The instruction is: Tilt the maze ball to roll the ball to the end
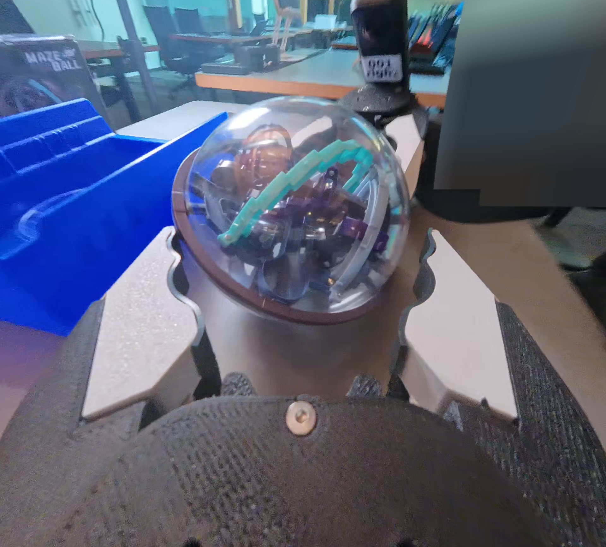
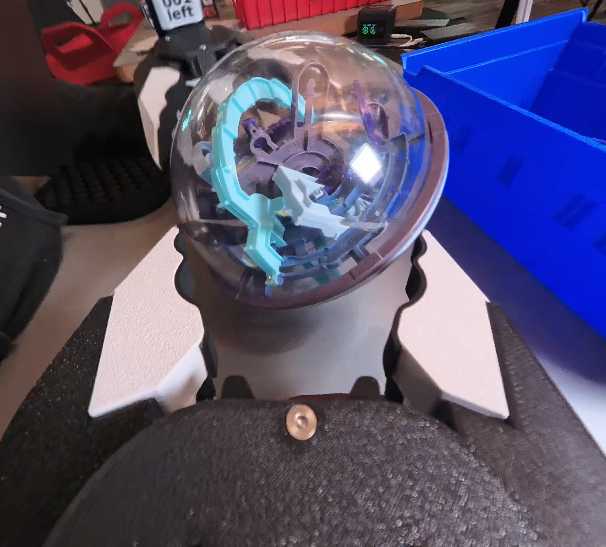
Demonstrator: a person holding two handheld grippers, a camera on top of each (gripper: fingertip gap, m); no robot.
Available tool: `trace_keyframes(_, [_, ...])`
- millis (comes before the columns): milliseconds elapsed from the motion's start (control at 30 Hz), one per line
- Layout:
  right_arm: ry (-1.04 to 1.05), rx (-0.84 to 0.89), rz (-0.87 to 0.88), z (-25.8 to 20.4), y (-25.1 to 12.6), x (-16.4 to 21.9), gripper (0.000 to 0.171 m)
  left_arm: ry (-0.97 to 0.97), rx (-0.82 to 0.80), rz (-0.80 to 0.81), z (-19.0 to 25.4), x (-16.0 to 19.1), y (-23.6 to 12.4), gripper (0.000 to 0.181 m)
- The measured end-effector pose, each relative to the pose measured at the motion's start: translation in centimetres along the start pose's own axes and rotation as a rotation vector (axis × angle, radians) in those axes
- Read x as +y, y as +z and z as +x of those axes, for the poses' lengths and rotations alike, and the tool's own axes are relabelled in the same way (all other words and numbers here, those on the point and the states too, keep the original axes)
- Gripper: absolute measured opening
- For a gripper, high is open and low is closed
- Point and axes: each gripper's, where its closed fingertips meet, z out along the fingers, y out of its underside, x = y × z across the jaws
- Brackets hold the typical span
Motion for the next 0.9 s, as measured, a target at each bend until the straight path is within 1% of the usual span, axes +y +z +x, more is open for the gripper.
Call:
trace_keyframes(100, [0.044,-0.013,0.013,0.1,0.1,-0.2,0.132,0.096,-0.073,-0.047,-0.5,1.0,0.7,0.14])
trace_keyframes(167, [0.03,0.004,0.012,0.1,0.2,-0.2,0.134,0.077,-0.079,-0.051,-0.6,1.1,0.8,0.14])
trace_keyframes(300, [-0.192,0.128,-0.066,0.5,0.5,0.4,0.146,-0.003,-0.079,-0.085,-0.6,1.6,1.2,0.139])
trace_keyframes(367, [-0.296,0.198,-0.081,0.6,0.2,-0.1,0.149,-0.016,-0.087,-0.124,-0.3,2.2,1.6,0.136])
trace_keyframes(433, [-0.366,0.264,-0.094,0.7,-0.2,-0.8,0.151,-0.014,-0.099,-0.133,0.4,2.1,2.0,0.124])
trace_keyframes(533, [-0.399,0.297,-0.102,0.5,-0.3,-0.9,0.151,-0.049,-0.118,-0.093,0.6,1.0,2.4,0.127])
trace_keyframes(600, [-0.345,0.266,-0.083,0.7,-0.3,-0.9,0.151,-0.027,-0.114,-0.092,0.6,0.9,2.5,0.128])
trace_keyframes(700, [-0.206,0.157,-0.046,1.0,-0.7,-0.4,0.151,0.056,-0.04,-0.056,1.2,0.7,2.2,0.129])
trace_keyframes(800, [-0.054,0.007,-0.008,1.0,-1.1,0.2,0.15,0.188,0.046,0.033,1.4,-0.1,1.0,0.121])
trace_keyframes(833, [-0.023,-0.031,0.004,1.1,-1.2,0.2,0.149,0.23,0.047,0.048,0.7,-0.1,0.9,0.123])
trace_keyframes(900, [0.019,-0.098,0.007,1.1,-1.2,0.3,0.148,0.209,0.113,0.029,-0.4,0.3,1.2,0.135])
